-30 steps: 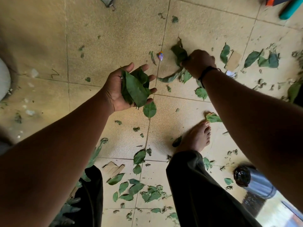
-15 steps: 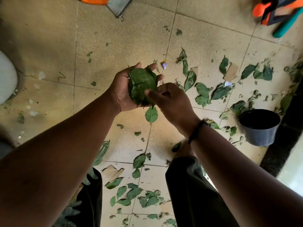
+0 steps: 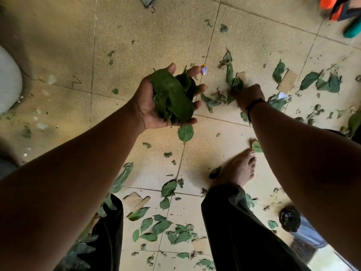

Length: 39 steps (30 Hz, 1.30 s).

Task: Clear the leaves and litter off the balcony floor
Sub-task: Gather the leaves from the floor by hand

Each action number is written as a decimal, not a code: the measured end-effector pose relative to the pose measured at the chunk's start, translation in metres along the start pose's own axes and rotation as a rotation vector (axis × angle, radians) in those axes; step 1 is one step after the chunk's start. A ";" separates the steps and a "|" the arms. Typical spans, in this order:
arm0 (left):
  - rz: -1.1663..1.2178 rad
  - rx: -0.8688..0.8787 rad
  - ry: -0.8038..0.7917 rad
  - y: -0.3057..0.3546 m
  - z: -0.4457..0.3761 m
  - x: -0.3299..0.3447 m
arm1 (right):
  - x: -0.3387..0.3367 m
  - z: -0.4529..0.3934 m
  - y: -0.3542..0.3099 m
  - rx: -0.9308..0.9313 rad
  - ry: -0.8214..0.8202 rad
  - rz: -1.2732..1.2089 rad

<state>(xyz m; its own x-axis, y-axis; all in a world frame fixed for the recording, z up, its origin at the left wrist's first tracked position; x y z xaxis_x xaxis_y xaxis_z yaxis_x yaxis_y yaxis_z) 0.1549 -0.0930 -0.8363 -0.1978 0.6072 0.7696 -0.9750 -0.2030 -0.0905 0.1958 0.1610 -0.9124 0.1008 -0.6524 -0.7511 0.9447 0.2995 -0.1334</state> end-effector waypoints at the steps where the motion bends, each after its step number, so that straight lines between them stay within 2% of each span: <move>1: 0.005 -0.013 -0.022 -0.001 0.000 -0.001 | 0.002 -0.005 -0.002 -0.020 0.001 0.023; 6: 0.015 -0.017 0.001 -0.008 -0.001 -0.007 | 0.007 -0.004 -0.003 -0.104 -0.044 0.079; 12: -0.025 0.070 0.148 -0.004 -0.008 -0.001 | -0.021 0.049 0.005 -0.419 0.197 0.140; 15: -0.031 0.105 0.189 -0.001 -0.010 0.002 | -0.032 0.057 0.018 -0.312 0.178 0.042; 17: -0.032 0.114 0.208 0.001 -0.010 0.002 | -0.029 0.058 0.017 -0.327 0.125 0.125; 22: -0.041 0.149 0.256 0.008 -0.009 -0.003 | 0.011 0.076 -0.019 -0.748 -0.071 0.494; 24: -0.018 0.160 0.274 0.009 -0.007 -0.008 | 0.029 0.082 -0.035 -0.901 -0.086 0.600; 26: -0.007 0.169 0.294 0.010 -0.005 -0.014 | 0.042 0.083 -0.045 -0.959 -0.072 0.645; 31: -0.061 0.175 0.350 0.012 0.002 -0.031 | 0.056 0.078 -0.053 -0.851 -0.136 0.718; 37: -0.067 0.182 0.371 0.011 0.007 -0.038 | 0.039 0.072 -0.038 -0.441 -0.272 0.236; 39: -0.064 0.179 0.367 0.011 0.007 -0.038 | 0.026 0.078 -0.038 -0.346 -0.368 0.116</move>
<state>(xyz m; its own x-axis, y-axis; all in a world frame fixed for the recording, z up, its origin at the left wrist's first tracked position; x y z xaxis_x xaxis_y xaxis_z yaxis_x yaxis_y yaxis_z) 0.1521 -0.1234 -0.8622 -0.1915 0.8499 0.4908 -0.9599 -0.2665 0.0869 0.1864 0.0782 -0.8765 0.3605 -0.7842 -0.5051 0.7685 0.5566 -0.3157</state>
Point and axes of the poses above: each hand's wrist, its own z-axis away from the middle knuckle, its own x-axis out of the palm, y = z × x, the point moved 6 cm from there along -z, towards the middle knuckle, and after that the axes turned 9 degrees about y, right-handed, at the moved point
